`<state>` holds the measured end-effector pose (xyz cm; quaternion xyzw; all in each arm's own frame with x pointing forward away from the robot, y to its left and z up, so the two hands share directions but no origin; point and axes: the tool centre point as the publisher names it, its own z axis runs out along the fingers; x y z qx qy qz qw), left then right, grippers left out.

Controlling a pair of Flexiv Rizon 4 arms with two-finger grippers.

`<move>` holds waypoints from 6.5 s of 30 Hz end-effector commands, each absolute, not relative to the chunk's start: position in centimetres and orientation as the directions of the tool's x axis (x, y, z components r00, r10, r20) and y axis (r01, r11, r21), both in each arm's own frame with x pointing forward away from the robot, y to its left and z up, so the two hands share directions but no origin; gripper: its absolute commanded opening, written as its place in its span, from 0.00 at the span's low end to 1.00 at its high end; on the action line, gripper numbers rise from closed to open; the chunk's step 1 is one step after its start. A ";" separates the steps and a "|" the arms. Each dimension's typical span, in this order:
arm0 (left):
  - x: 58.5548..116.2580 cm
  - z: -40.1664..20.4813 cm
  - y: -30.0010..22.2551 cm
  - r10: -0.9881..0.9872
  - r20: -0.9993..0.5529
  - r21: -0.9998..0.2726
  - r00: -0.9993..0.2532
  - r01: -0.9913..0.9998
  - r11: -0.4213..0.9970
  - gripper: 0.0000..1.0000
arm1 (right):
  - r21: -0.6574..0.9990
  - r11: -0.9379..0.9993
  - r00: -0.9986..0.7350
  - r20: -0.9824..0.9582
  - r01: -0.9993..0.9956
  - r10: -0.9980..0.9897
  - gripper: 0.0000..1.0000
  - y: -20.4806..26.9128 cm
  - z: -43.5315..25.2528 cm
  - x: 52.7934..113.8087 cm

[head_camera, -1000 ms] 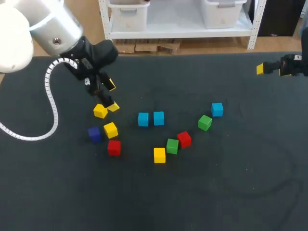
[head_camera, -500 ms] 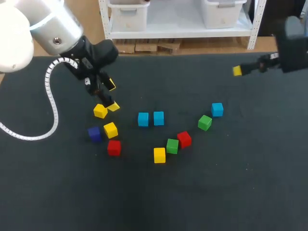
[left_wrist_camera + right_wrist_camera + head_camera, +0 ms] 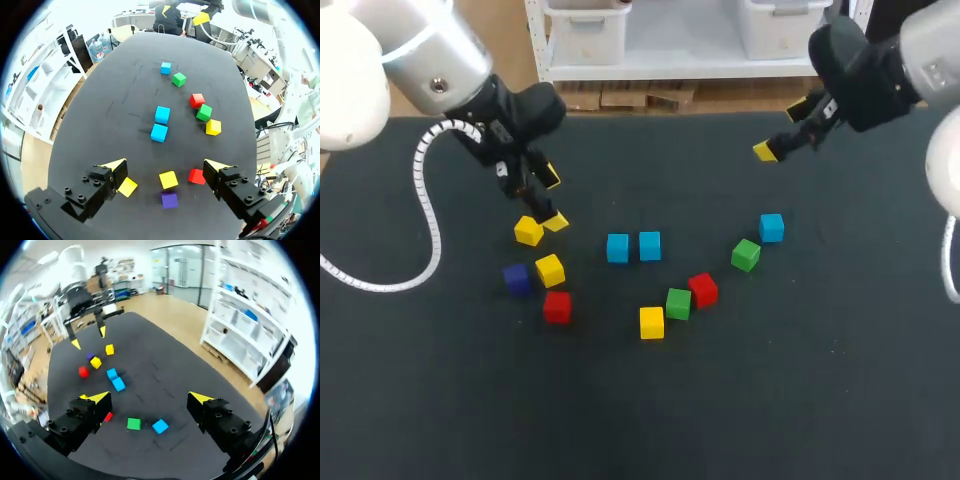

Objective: Place the blue cubes, place green cubes on the blue cubes, place the yellow cubes on the green cubes, then place the red cubes on the yellow cubes, and place purple cube on the red cubes.

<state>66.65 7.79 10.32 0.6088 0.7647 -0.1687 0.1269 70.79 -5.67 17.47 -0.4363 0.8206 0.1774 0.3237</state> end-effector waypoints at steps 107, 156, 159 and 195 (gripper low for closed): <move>66.7 10.3 7.8 0.888 -0.402 -0.103 -0.225 0.974 0.200 1.00 | -0.091 -0.097 0.111 -0.163 -0.991 -0.980 1.00 -11.0 -0.1 71.9; 66.7 10.3 7.8 0.888 -0.402 -0.103 -0.225 0.974 0.200 1.00 | 0.034 -0.111 0.100 -0.234 -0.993 -0.967 0.00 -8.9 -0.5 73.0; 66.7 10.3 7.8 0.888 -0.402 -0.103 -0.225 0.974 0.200 1.00 | 0.039 -0.112 0.099 -0.239 -0.993 -0.966 0.00 -8.9 -0.5 72.8; 66.7 10.3 7.8 0.888 -0.402 -0.103 -0.225 0.974 0.200 1.00 | 0.087 -0.132 0.113 -0.195 -0.987 -0.974 0.00 2.1 4.1 70.7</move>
